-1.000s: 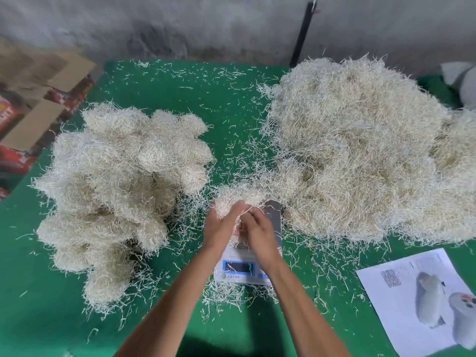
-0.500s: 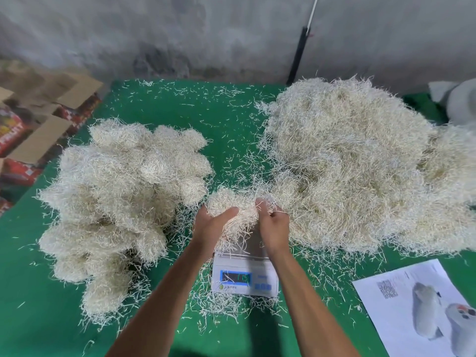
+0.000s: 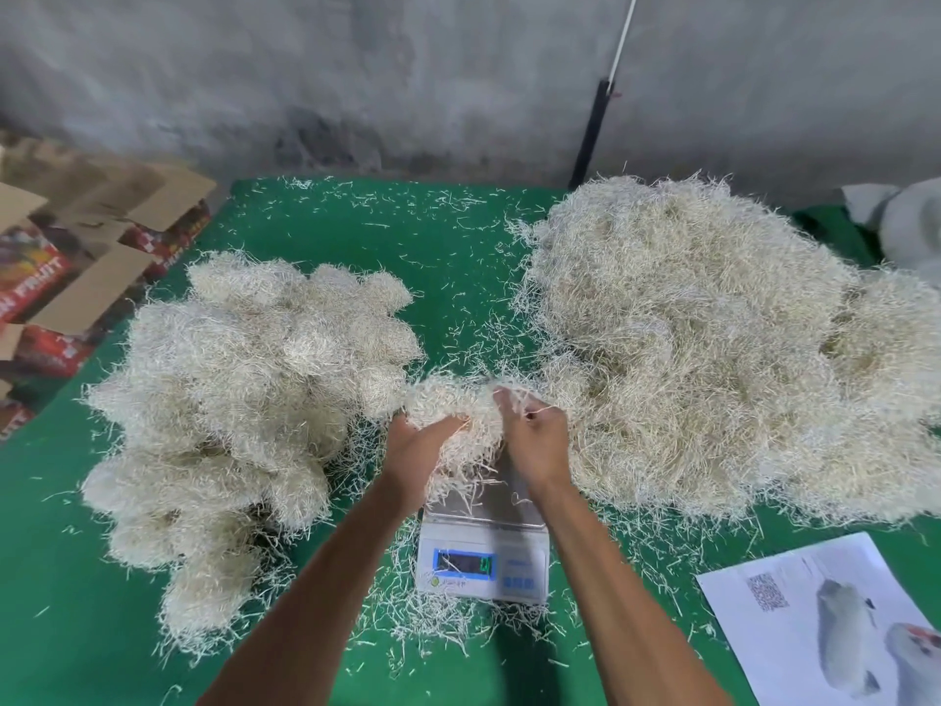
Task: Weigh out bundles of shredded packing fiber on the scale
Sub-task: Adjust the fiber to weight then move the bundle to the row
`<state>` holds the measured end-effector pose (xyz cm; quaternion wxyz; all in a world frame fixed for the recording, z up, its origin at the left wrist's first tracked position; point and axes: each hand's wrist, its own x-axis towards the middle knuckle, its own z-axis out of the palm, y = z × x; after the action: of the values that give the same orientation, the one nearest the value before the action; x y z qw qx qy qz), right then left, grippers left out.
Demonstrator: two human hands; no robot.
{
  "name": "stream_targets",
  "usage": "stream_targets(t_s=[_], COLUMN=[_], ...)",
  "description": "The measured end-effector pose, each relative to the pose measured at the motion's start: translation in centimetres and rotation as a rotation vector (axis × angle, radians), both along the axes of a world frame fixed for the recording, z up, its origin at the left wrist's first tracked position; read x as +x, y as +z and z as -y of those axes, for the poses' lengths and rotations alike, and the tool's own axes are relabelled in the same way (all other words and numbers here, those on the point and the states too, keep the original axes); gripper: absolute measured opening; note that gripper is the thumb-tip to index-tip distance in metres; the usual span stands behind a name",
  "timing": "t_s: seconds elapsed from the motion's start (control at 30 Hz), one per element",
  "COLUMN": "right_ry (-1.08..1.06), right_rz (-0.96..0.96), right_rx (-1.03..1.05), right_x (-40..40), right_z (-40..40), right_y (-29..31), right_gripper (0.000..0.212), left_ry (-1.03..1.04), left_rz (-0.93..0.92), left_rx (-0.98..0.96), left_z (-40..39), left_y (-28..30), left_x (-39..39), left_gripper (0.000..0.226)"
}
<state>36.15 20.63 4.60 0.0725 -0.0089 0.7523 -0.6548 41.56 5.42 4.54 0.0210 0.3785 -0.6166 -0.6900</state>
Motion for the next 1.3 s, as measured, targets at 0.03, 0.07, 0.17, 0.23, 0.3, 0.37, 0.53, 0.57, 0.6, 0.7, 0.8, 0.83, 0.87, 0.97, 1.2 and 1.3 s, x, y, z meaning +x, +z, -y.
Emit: stream_targets(t_s=[0.03,0.07,0.17,0.23,0.3,0.37,0.53,0.57,0.6,0.7,0.8,0.83,0.87,0.97,1.2,1.3], right_ry=[-0.015,-0.035,0.001,-0.047,-0.028,0.008,-0.054,-0.06,-0.089,-0.09,-0.114,-0.125,-0.118,-0.113,-0.101,-0.036], right_rz=[-0.013,-0.027,0.011,0.04,0.062,0.059,0.007,-0.002,0.005,0.035,0.024,0.005,-0.017,-0.062,-0.091,-0.104], right_rx=[-0.003,0.004,0.042,0.03,0.006,0.005,0.012,0.02,0.023,-0.009,0.01,0.034,0.059,0.083,0.075,0.101], right_x=[-0.1,-0.2,-0.1,-0.6,-0.9,-0.9,-0.1,-0.3,-0.6,-1.1,-1.6,-1.7,-1.6,-1.9,-2.9,-2.6], right_z=[-0.1,-0.1,-0.2,-0.1,-0.2,-0.3,-0.5,-0.6,-0.8,-1.4,-1.7,-1.7,-1.9,-2.0,-2.4,-2.4], right_y=[-0.1,-0.2,0.1,-0.2,0.2,0.5,0.2,0.4,0.4,0.7,0.8,0.7,0.7,0.6,0.5,0.9], right_gripper=[0.037,0.039,0.019,0.034,0.035,0.026,0.022,0.026,0.032,0.037,0.031,0.035,0.038,0.04,0.04,0.036], left_ry=[0.018,0.024,0.005,-0.001,-0.032,-0.023,-0.036,-0.045,-0.06,-0.123,-0.115,-0.106,-0.111,-0.096,-0.02,-0.084], left_rz=[0.007,0.007,-0.008,0.006,0.028,0.038,0.035,0.036,0.049,0.092,0.08,0.079,0.083,0.088,0.057,0.068], left_rx=[-0.013,-0.016,0.007,-0.005,-0.016,-0.009,0.001,-0.011,-0.022,-0.047,-0.039,-0.042,-0.041,-0.078,-0.104,-0.112], left_z=[0.0,0.0,0.0,0.0,0.5,0.6,0.4,0.3,0.1,-0.2,-0.3,-0.1,0.1,-0.1,-0.4,-0.2], left_y=[0.2,0.5,0.6,0.8,0.8,0.6,1.2,1.3,1.3,1.5,1.7,1.9,2.0,1.8,1.9,2.0], left_x=[0.0,-0.2,-0.6,-0.6,-0.7,-0.7,-1.2,-1.4,-1.4,-1.7,-1.9,-2.1,-2.1,-2.3,-2.1,-1.8], left_gripper=[0.123,0.122,0.119,0.121,0.115,0.113,0.111,0.111,0.112,0.109,0.111,0.11,0.108,0.106,0.096,0.088])
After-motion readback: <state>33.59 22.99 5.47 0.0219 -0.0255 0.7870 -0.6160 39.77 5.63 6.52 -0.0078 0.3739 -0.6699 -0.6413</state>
